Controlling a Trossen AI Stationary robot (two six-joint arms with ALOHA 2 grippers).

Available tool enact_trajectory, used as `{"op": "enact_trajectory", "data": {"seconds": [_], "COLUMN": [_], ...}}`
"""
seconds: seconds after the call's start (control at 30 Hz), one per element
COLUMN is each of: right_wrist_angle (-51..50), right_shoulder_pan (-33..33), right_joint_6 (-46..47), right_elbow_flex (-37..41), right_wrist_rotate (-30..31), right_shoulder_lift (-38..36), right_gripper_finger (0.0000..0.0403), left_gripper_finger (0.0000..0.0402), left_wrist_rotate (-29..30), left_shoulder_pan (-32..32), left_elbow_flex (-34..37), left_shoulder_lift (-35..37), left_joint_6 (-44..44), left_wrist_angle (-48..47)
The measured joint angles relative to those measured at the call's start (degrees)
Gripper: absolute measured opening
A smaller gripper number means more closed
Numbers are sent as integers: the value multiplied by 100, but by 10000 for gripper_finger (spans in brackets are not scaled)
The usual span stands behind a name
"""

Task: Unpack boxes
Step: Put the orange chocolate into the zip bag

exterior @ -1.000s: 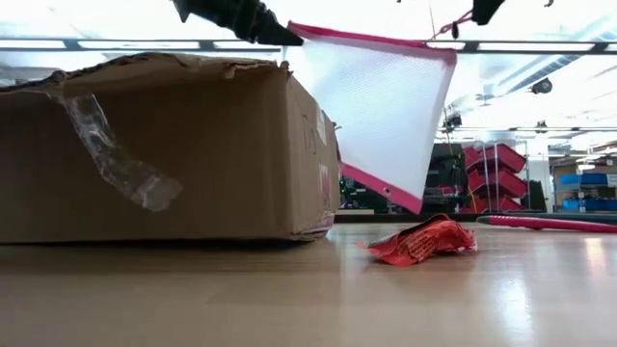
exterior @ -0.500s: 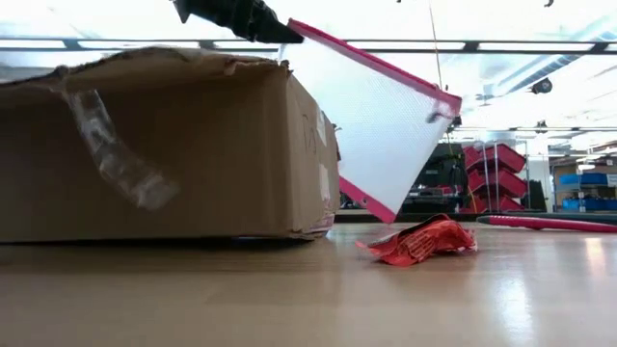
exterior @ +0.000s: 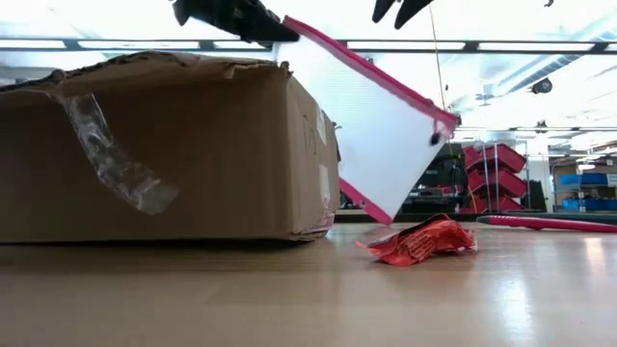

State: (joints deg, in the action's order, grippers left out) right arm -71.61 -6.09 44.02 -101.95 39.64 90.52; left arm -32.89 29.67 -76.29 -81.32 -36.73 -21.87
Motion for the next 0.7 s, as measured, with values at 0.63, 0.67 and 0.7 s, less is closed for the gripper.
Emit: {"op": "enact_trajectory", "data": {"seconds": [0.63,0.67,0.7], "right_wrist_angle": [1170,1167,1169], "right_shoulder_pan": [815,818,818], "right_joint_6": [-1412,-1392,-1352], "right_elbow_flex": [280,296,308], "right_wrist_rotate": [-1757,-1809,-1897], "right_shoulder_lift": [42,42,42], "right_gripper_finger": [163,162,162], "left_gripper_finger": [0,0,0], "left_wrist_rotate": [-386,-386,-386], "left_shoulder_pan": [0,0,0], "left_elbow_flex": [2,2,2], "left_shoulder_lift": [0,0,0], "left_joint_6": [-29,-28,-29], "left_wrist_angle": [-181,-200,-214]}}
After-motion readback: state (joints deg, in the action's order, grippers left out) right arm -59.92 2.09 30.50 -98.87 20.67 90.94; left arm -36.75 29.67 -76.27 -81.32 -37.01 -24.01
